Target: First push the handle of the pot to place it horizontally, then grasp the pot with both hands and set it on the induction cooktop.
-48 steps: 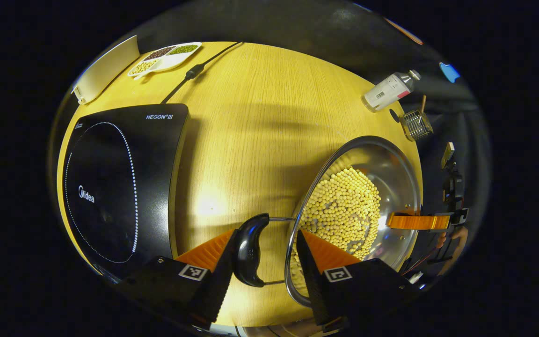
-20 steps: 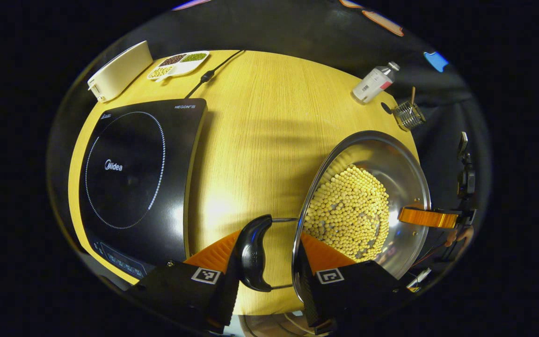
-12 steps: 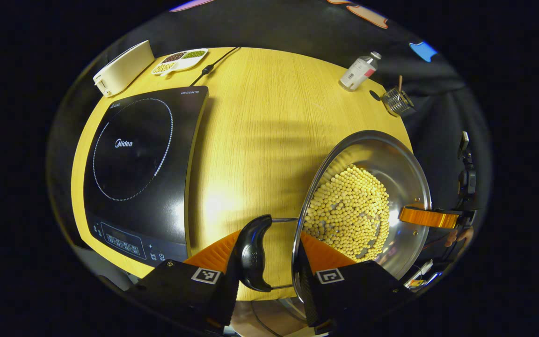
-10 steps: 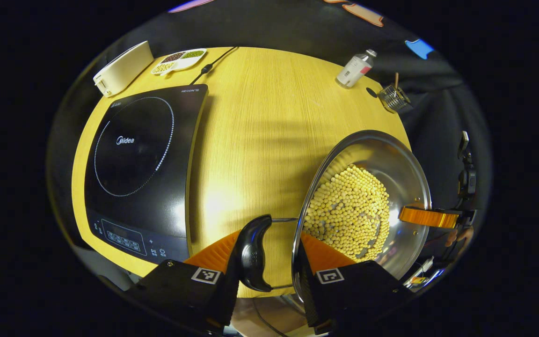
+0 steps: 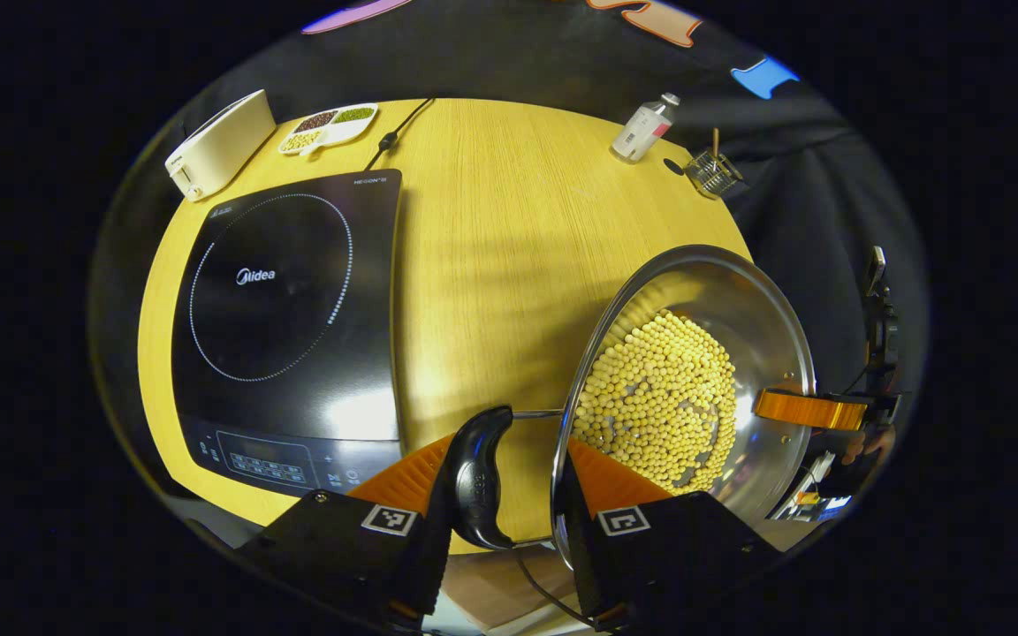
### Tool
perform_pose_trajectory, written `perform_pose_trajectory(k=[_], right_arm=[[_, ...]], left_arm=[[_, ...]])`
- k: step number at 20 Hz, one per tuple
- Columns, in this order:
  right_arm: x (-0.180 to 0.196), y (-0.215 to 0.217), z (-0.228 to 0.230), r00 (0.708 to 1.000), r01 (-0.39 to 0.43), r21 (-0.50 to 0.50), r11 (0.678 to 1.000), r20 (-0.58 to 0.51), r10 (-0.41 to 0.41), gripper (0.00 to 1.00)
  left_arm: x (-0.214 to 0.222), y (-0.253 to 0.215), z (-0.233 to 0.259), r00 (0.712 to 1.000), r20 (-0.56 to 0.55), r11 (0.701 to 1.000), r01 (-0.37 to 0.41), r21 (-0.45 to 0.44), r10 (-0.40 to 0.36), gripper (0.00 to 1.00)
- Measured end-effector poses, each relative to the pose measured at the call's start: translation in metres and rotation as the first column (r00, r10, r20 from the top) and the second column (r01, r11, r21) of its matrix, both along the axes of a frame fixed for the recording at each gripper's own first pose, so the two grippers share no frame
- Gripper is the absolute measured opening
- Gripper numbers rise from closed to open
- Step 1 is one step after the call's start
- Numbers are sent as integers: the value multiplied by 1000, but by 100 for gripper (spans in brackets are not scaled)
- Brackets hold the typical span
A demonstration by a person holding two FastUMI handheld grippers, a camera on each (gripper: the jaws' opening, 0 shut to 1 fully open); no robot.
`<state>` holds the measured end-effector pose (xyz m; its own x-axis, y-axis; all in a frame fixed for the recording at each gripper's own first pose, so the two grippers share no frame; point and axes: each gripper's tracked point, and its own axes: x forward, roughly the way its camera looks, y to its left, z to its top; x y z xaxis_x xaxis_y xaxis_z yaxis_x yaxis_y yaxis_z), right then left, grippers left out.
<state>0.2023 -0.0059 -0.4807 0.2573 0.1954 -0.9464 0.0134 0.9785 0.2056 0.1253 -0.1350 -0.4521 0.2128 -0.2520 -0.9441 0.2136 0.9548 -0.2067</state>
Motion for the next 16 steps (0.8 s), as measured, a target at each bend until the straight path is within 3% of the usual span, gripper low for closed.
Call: perform_pose_trajectory(k=[1, 8, 11, 16], right_arm=[[0, 1, -1, 1000, 14, -2, 1000, 9, -14, 55], [-1, 1, 0, 994, 101, 7, 995, 27, -102, 55], [-1, 1, 3, 993, 115, 10, 993, 37, -116, 52], [1, 2, -1, 991, 107, -10, 994, 75, -106, 55]], left_arm=[[1, 0, -1, 1000, 6, 1000, 14, -3, -14, 60], [14, 0, -3, 994, 49, 995, 97, 0, -97, 60], [14, 0, -2, 992, 58, 993, 116, -7, -115, 60], [20, 2, 1, 991, 75, 993, 117, -25, -115, 60]])
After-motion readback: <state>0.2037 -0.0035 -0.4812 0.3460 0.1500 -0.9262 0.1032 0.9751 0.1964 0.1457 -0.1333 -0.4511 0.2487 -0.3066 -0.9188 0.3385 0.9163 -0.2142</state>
